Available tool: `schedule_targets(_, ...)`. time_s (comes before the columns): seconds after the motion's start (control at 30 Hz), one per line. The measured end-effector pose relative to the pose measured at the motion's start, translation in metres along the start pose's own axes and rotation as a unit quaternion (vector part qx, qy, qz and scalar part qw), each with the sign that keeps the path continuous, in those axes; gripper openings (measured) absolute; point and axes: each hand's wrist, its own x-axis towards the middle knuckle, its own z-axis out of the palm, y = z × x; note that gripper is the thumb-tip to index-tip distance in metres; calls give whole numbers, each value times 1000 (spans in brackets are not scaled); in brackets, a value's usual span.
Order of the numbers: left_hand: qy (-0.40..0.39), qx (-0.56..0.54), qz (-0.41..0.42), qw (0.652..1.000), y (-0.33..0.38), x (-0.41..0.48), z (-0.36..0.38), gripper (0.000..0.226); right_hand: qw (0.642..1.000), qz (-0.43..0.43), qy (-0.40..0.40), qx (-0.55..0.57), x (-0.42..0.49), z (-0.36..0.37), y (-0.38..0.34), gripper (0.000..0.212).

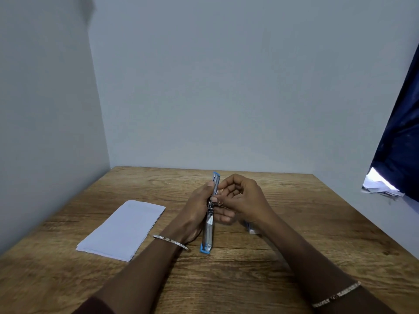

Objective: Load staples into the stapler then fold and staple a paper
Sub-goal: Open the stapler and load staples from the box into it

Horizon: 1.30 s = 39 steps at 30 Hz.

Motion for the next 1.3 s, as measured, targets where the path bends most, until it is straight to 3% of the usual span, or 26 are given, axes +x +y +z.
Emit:
schedule_targets(0.2, -9, 11, 9, 1000, 0, -1, -1, 56, 999, 18, -26, 20, 1, 0, -3, 33)
schedule_targets(0.6, -16, 1, 8, 1000, 2, -4, 1, 55, 991, -37, 2, -132, -4, -4, -18, 20)
schedule_targets(0.93, -34, 24, 10, 999, 0, -2, -1, 42, 992, -21, 7, -125, -3, -3, -16, 15)
schedule_targets(1.1, -50, 35, 14, 998, -1, -1, -2, 44, 994, -5, -36, -98, -1, -9, -16, 17)
schedule_targets(1.3, -32, 21, 13, 999, 1, -1, -4, 47, 988, -28, -60, -141, -2, -4, -16, 25)
